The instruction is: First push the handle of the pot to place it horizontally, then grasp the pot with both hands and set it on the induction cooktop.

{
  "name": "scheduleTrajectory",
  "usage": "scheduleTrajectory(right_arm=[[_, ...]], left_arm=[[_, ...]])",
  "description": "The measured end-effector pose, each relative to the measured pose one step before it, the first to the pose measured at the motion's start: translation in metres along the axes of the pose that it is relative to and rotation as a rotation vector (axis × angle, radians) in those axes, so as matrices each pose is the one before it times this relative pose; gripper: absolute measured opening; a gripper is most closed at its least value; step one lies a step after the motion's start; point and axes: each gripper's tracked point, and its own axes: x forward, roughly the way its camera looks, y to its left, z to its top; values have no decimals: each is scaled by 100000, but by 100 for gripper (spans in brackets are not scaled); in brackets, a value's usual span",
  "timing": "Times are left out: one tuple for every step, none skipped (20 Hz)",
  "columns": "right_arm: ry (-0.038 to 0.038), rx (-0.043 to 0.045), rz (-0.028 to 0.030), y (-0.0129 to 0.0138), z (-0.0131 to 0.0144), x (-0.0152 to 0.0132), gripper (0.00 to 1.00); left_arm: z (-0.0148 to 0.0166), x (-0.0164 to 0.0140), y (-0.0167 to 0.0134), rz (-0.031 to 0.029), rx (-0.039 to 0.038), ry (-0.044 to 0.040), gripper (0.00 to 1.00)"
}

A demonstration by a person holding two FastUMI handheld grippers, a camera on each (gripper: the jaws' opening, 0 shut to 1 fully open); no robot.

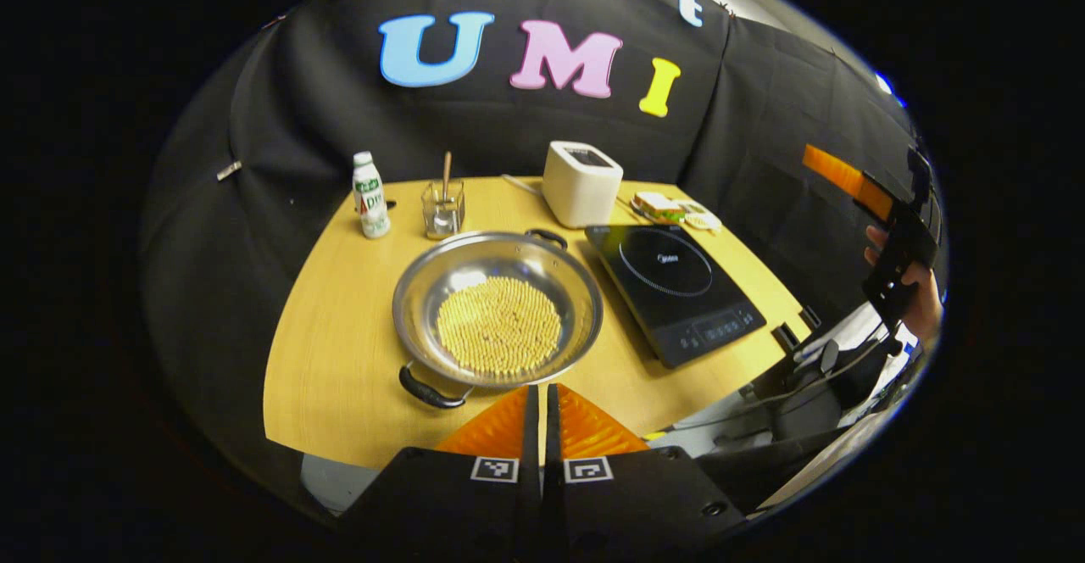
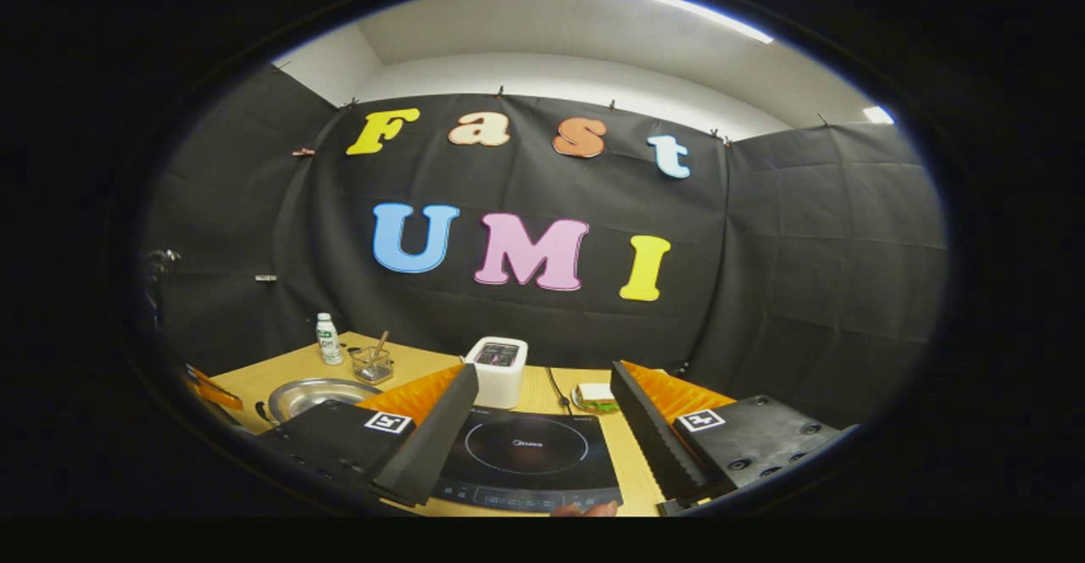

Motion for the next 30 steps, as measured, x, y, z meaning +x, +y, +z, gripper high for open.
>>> scheduleTrajectory(right_arm=[[657, -144, -397, -249, -313, -13, 98], [534, -289, -647, -400, -249, 71, 97], [498, -268, -638, -332, -242, 63, 99], [597, 75, -568, -171, -174, 70, 99], [646, 537, -505, -186, -226, 115, 98], [866, 847, -515, -290, -295, 6, 98], [742, 691, -303, -101, -239, -39, 98], [382, 304, -453, -102, -104, 57, 98], [159, -109, -436, -114, -2, 23, 98], [287, -234, -261, -122, -233, 29, 97], [472, -154, -157, -84, -171, -7, 98], [403, 83, -195, -82, -213, -23, 98], [332, 166, -53, -65, -116, -9, 98], [437, 16, -118, -22, -109, -55, 98], [335, -218, 24, 48, -126, -44, 98], [369, -288, 15, 11, -180, -32, 99], [276, -195, 12, -87, -78, -68, 97], [118, -110, -22, -67, -13, -65, 98], [97, -173, -193, -41, 48, -65, 96], [71, -220, -274, -140, -104, -49, 98], [222, -172, -333, -93, -102, -82, 98], [321, -62, -213, 8, -141, -27, 98], [234, 12, -233, -58, -73, -62, 98], [100, -54, -216, -28, -16, 38, 99], [71, -182, -318, -38, -48, -130, 98], [64, -143, -192, 69, -140, -78, 98], [175, -99, -159, 89, -47, -20, 98], [7, 52, -180, 83, -92, -56, 96], [213, 150, -82, 180, -79, -16, 98], [404, 77, -6, 226, -151, -150, 98]], left_arm=[[-728, 246, 782, -594, -154, 2881, 5], [-456, 457, 344, -1706, -1065, 3001, 5], [-567, 765, 209, -2813, -1660, 2581, 5], [-273, 587, 252, -2443, -1720, 2141, 5], [-628, 732, 391, -2422, -1859, 3491, 6], [-433, 565, 627, -366, -1180, 2730, 5], [-431, 563, 684, -245, -884, 3261, 5], [-203, 589, 675, -222, -751, 2609, 5], [-2, 723, 641, 352, -394, 1852, 5], [142, 776, 437, 616, -50, 1641, 5], [-24, 703, 261, -29, 27, 1227, 5], [38, 548, 216, 341, 370, 1252, 5], [-113, 476, 250, -19, 739, 1549, 5], [-27, 542, 390, 778, 1101, 1427, 5], [-183, 617, 373, 689, 977, 1714, 5], [-14, 496, 328, 1132, 759, 1410, 5], [-39, 300, 206, 831, 651, 854, 5], [251, 258, -149, -772, -4, -151, 5], [307, 231, -150, 68, -86, -771, 5], [307, 82, 76, 342, 439, -489, 5], [90, 81, 0, -41, 205, -32, 5], [181, -71, 44, -94, 164, -57, 5], [-12, -53, 195, 258, 273, 303, 5], [55, -231, 335, 814, 391, 78, 5], [179, -70, 580, 998, 368, -223, 5], [278, -154, 510, 970, 76, -531, 5], [123, -52, 533, 730, -53, -584, 5], [86, -117, 369, 367, -232, -363, 5], [-18, -113, 268, 161, -343, -183, 5], [89, -108, 422, 61, -353, -71, 5]])
